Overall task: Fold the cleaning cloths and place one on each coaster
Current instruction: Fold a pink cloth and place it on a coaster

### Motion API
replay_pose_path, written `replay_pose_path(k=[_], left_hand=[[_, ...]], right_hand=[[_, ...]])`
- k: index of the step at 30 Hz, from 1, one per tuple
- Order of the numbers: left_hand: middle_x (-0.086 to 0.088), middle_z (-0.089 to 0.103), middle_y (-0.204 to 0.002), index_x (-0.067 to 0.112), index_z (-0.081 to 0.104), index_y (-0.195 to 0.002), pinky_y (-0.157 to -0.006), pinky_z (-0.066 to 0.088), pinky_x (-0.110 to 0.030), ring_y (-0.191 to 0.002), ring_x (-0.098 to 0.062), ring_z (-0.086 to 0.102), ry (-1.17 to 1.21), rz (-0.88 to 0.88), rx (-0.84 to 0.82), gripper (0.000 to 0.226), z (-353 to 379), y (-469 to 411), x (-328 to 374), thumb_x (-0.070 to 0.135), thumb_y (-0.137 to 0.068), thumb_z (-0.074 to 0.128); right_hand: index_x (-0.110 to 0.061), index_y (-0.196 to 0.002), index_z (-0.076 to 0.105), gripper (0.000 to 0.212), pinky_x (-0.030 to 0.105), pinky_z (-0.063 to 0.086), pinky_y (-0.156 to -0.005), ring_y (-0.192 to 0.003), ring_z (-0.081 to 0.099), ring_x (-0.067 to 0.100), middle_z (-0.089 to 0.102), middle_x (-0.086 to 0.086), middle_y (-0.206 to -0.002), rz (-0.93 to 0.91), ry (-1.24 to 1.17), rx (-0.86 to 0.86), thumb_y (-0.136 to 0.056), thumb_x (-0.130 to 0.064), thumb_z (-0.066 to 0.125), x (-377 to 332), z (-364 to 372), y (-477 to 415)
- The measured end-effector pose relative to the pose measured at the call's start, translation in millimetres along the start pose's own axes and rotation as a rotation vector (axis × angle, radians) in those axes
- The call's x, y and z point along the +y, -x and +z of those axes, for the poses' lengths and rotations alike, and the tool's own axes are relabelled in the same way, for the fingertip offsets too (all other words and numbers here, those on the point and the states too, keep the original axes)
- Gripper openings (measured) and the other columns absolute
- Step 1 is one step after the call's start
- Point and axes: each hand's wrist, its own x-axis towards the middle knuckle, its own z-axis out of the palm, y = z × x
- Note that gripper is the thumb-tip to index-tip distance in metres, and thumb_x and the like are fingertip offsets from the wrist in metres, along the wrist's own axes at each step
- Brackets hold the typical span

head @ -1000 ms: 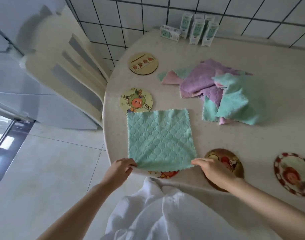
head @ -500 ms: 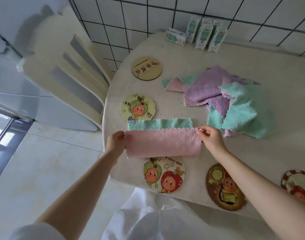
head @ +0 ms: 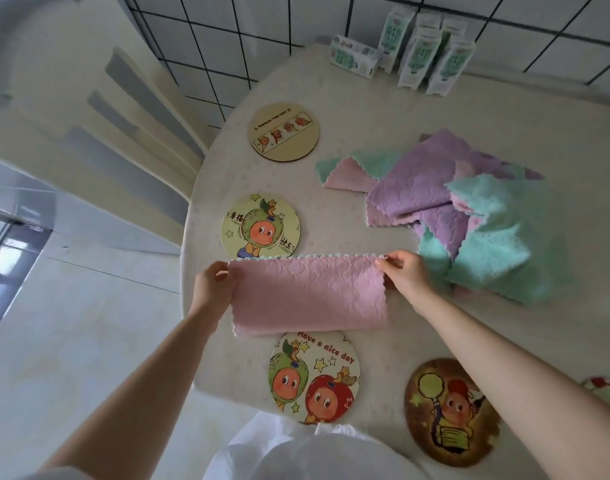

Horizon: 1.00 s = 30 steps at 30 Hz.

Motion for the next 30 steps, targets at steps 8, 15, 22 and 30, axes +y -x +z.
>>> replay_pose_path(k=[8,15,22,30], left_hand=[[-0.004,0.067,-0.085,0.019,0.061,-0.095,-0.068,0.059,-0.039,-0.069,-0.020,0.063,-0.092,-0.020,0.052,0.019,3.2,-6.8,3.2,0.037,-0.093,0.055],[-0.003,0.067,-0.099,0.018,0.058,-0.101,-0.068,0.057,-0.039,-0.071,-0.020,0.066,-0.039,-0.018,0.151,0.019,-0.6,5.3,1.4,0.035,-0.092,0.055],[0.002,0.052,-0.128,0.014,0.056,-0.120,-0.103,0.041,-0.033,-0.119,-0.007,0.043,-0.419,0.668,0.070,0.028,28.9,86.0,-32.5,0.015,-0.092,0.053],[-0.001,-0.001,-0.160,0.021,0.003,-0.152,-0.118,0.005,-0.047,-0.147,-0.019,-0.009,-0.932,0.914,-0.317,0.071,66.4,108.0,-62.0,0.045,-0.095,0.038]], right_hand=[[-0.015,-0.067,0.059,0.021,0.051,0.057,-0.070,-0.061,0.060,0.023,0.061,0.005,-0.063,0.083,0.030,-0.001,-0.077,-0.021,0.076,-1.9,2.4,-10.9],[-0.019,-0.081,0.059,0.013,0.046,0.056,-0.075,-0.079,0.067,0.028,0.068,0.007,-0.086,0.051,0.049,0.095,-0.082,-0.029,0.066,0.8,-0.7,-1.5],[-0.005,-0.127,0.049,0.037,0.031,0.048,-0.098,-0.115,0.054,0.019,0.054,0.008,-0.127,-0.578,0.524,0.020,-0.089,-0.005,0.052,3.3,-1.8,85.8],[-0.009,-0.144,0.033,0.079,0.041,0.018,-0.112,-0.140,0.019,0.019,0.028,0.010,-0.153,-0.827,0.893,-0.270,-0.074,0.008,0.066,33.4,46.6,128.9]])
